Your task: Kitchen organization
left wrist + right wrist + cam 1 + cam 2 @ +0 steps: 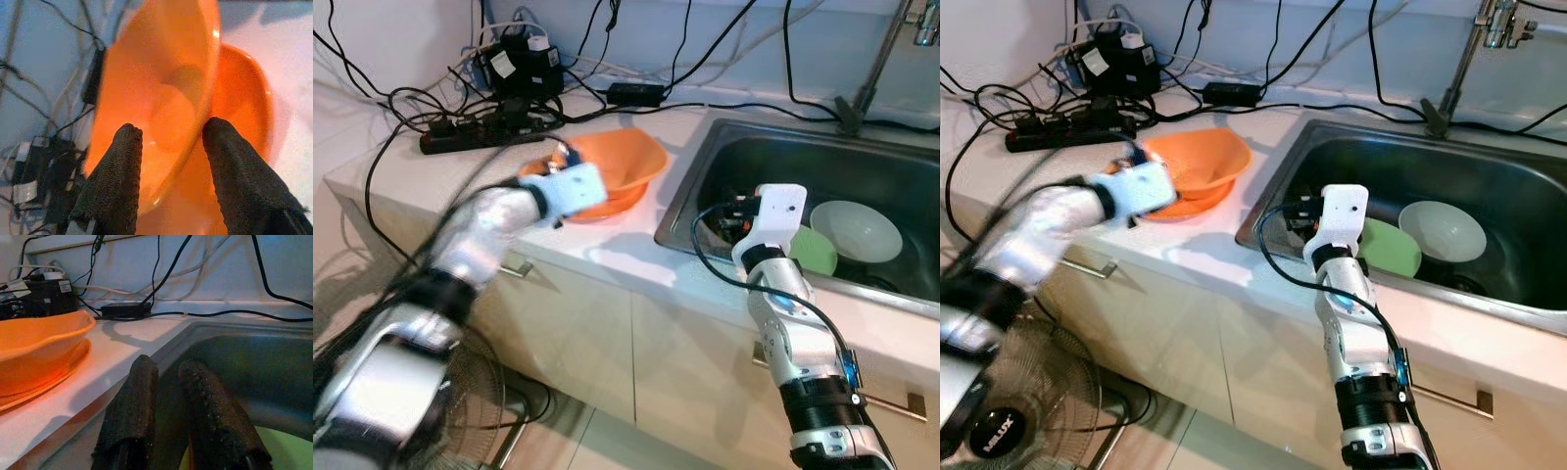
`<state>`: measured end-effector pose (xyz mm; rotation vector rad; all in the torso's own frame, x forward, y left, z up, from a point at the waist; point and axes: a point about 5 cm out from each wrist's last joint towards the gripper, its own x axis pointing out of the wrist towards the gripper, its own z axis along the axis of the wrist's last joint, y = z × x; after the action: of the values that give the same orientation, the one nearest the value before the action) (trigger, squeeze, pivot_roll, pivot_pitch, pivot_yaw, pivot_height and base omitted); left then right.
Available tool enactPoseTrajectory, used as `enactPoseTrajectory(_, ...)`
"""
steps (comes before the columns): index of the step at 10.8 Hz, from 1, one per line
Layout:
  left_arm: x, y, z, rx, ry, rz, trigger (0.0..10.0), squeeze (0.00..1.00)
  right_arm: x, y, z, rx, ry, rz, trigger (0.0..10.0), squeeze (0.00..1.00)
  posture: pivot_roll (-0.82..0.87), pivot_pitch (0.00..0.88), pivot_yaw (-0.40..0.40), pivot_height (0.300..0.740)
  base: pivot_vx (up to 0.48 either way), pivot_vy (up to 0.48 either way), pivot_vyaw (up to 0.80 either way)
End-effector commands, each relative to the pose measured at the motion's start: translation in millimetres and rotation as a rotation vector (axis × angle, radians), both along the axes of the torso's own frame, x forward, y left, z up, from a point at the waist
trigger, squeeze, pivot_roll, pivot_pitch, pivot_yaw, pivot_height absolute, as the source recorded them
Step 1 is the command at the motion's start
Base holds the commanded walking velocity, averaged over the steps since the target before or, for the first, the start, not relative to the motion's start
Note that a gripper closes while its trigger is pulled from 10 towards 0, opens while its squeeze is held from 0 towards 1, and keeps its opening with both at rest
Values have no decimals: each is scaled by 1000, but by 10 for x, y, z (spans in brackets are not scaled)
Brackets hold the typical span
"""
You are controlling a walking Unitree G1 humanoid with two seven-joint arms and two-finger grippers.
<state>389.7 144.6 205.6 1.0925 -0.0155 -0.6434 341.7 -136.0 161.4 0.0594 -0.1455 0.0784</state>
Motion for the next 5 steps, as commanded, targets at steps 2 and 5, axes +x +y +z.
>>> enactPoseTrajectory(2,74,-74,-61,109,-29,7,10000,0,7,-13,104,17,-24,-11,10000,0,119,12,70,740,0,0,0)
enactPoseTrajectory(5,116,-151,-73,139,-59,19,0,0,-10,-51,101,14,-23,-28,10000,0,107,15,74,740,0,0,0)
